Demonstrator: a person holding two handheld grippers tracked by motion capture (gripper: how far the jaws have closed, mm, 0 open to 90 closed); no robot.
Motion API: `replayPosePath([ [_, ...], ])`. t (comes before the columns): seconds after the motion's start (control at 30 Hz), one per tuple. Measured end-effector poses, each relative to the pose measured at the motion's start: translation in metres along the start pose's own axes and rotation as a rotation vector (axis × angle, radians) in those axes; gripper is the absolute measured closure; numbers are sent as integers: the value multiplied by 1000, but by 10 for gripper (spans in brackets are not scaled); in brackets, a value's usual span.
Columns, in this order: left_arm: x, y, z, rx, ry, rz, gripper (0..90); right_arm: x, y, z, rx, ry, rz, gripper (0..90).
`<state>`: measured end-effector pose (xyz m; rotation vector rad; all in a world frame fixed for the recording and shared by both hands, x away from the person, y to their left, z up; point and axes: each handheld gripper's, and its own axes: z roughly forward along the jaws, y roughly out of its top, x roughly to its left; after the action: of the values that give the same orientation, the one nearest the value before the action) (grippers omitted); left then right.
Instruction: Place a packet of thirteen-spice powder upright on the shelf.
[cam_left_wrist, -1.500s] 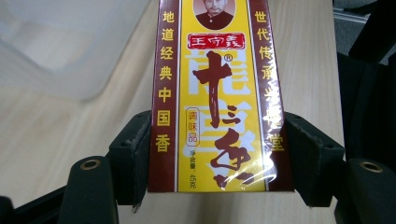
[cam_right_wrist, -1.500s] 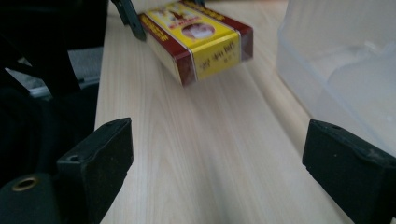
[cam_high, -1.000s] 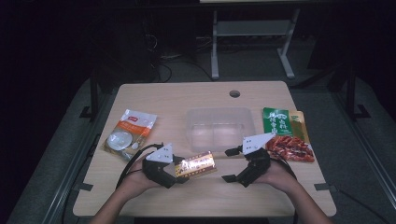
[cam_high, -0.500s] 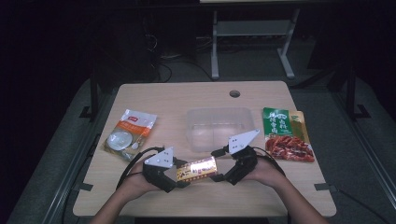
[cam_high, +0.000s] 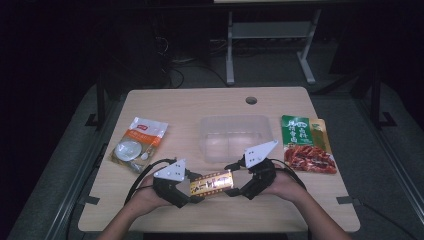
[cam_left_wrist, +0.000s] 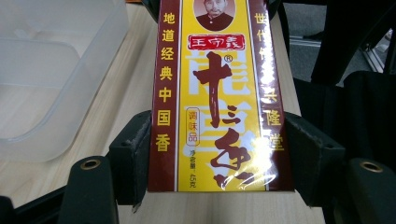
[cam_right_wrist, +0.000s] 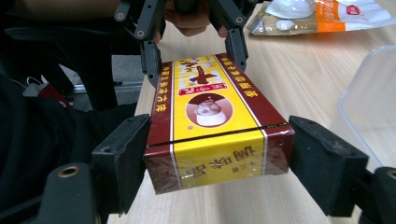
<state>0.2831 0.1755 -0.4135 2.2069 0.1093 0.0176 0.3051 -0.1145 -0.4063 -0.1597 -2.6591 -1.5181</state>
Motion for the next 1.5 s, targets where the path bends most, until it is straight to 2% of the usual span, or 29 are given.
replayPosePath([
  [0.3,1,-1,2,-9,-13,5,320,2,0,0,0,14,-11,282],
  [0.5,2,-3,4,-19,-29,-10,319,5,2,-3,-18,3,-25,298],
  [0.63,3,-3,6,-8,-42,-20,320,7,4,-4,-30,-3,-34,302],
  [0.73,2,-2,4,-40,-39,-36,322,5,3,-5,-39,4,-19,295],
  [0.8,3,-2,2,-48,-36,-33,322,4,3,-7,-57,9,-11,288],
  [0.9,3,-2,-2,-72,-32,-39,322,3,1,-9,-48,2,0,277],
  [1.0,4,-2,-5,-69,-21,-34,322,2,-1,-9,-38,-3,8,275],
  [1.07,4,-3,-5,-74,-22,-35,322,2,-2,-10,-69,2,14,281],
  [1.33,5,-4,-4,-83,-38,-33,321,3,-1,-13,-120,17,26,300],
  [1.5,3,-4,4,-62,-38,-32,321,5,4,-13,-156,21,30,299],
])
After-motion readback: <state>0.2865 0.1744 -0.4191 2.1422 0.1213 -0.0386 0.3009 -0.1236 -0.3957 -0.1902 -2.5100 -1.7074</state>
